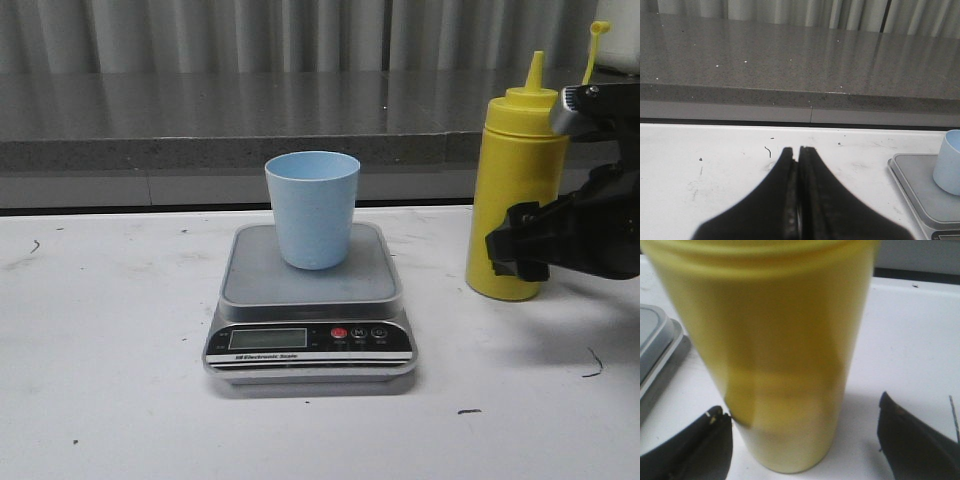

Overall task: Pour seasoning into cup on scale with both arms
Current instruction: 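Move the right gripper to the yellow bottle and grasp it, then lift the yellow bottle with the right gripper and tilt it toward the cup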

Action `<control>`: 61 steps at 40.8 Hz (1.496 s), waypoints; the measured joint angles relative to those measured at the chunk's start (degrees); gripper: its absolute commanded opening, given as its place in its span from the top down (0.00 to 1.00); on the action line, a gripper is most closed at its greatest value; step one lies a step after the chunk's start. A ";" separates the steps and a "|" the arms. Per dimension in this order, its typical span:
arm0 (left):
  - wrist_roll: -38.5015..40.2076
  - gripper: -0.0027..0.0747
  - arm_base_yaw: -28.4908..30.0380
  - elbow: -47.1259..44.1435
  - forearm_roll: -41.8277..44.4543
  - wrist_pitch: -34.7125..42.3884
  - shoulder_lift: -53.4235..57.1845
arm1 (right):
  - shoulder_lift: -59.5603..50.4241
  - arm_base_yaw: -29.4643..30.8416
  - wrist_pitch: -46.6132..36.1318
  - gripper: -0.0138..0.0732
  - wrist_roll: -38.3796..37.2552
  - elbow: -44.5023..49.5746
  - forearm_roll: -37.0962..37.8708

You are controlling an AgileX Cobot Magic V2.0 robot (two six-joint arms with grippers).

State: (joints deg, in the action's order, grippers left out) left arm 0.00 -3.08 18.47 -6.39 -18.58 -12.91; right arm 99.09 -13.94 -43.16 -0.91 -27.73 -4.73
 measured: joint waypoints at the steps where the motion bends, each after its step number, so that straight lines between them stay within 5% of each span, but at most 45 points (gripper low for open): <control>1: 0.00 0.99 0.00 0.00 0.00 0.00 0.00 | 0.38 0.00 -0.78 0.14 0.00 0.00 0.21; 37: 0.00 0.99 0.00 0.00 0.00 0.00 0.00 | 9.49 0.00 -13.43 0.16 -2.09 -4.17 2.14; 50: 0.00 0.99 0.00 0.00 0.00 0.00 0.00 | 10.76 -0.22 -14.58 0.53 -2.09 -4.30 2.59; 61: 0.00 0.99 0.00 0.00 0.00 0.00 0.00 | 11.14 -0.22 -18.90 0.58 -2.12 -4.30 2.70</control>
State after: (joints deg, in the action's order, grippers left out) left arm 0.00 -3.08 18.47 -6.39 -18.58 -12.91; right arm 110.24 -14.17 -62.05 -3.03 -32.02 -2.03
